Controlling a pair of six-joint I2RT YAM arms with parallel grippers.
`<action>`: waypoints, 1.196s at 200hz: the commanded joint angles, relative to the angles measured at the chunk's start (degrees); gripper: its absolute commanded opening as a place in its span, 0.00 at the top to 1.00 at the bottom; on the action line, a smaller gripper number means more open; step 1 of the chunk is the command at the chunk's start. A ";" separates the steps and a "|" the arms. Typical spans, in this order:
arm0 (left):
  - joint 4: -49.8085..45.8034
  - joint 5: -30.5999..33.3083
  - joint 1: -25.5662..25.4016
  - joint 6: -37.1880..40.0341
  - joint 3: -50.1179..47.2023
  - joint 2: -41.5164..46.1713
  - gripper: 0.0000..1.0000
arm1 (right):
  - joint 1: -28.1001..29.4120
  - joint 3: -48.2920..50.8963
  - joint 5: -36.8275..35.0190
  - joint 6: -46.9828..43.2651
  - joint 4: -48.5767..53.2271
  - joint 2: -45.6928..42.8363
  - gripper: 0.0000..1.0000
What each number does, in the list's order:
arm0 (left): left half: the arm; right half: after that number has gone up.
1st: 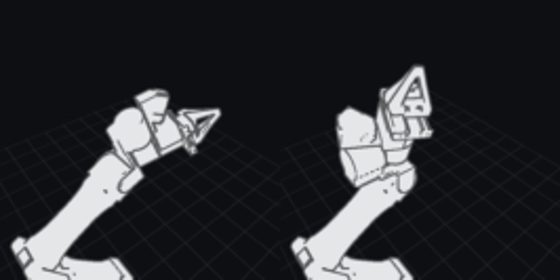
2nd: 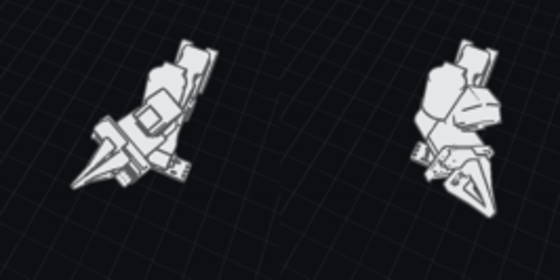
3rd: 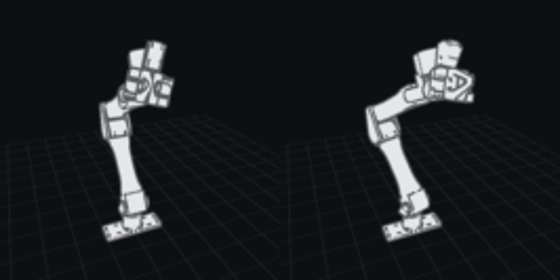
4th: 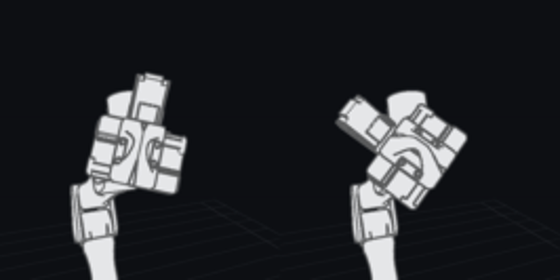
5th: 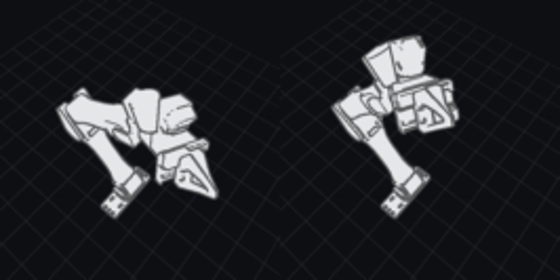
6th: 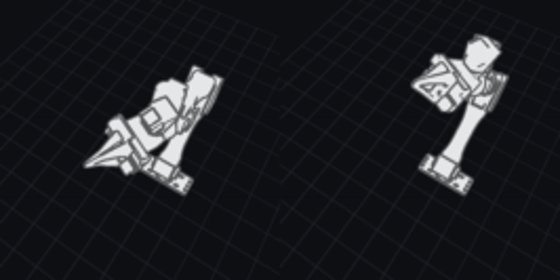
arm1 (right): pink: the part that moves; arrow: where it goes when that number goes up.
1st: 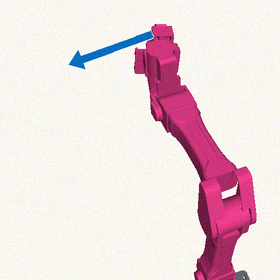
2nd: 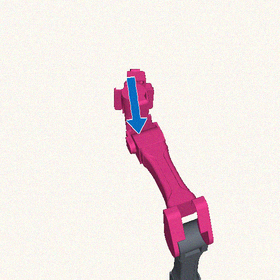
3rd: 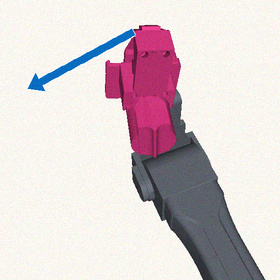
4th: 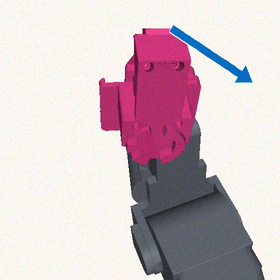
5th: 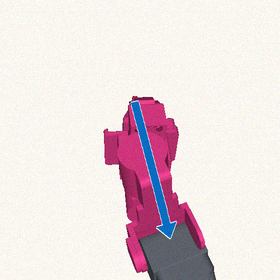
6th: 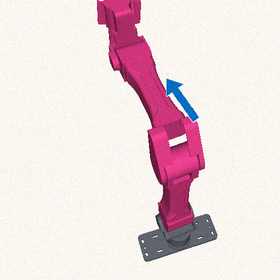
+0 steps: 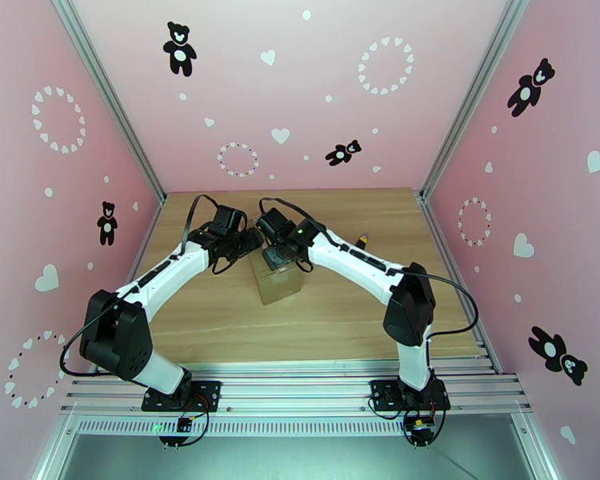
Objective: Unpack the express box
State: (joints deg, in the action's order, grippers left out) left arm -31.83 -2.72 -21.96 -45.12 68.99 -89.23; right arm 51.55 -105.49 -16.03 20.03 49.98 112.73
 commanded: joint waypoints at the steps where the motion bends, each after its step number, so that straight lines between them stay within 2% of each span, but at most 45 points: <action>1: -5.02 0.20 -0.46 0.13 -3.01 -2.19 0.29 | -0.03 0.02 -5.86 1.15 2.54 3.41 0.31; 61: -5.08 0.74 -0.46 -0.14 -4.39 -2.08 0.30 | 0.79 0.04 -14.56 0.97 3.86 3.14 0.31; 138: -4.66 0.39 -0.46 -0.70 -7.74 -1.89 0.30 | 0.83 -0.27 -22.09 -1.90 2.37 -0.50 0.30; 239: -5.10 0.79 -0.43 -1.10 -9.40 -1.18 0.31 | -0.31 -0.22 -25.36 -4.47 0.65 -3.42 0.29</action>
State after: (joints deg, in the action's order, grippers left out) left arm -22.94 -4.08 -22.28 -46.85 63.57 -88.53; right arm 52.99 -105.49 -35.40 15.99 50.41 113.12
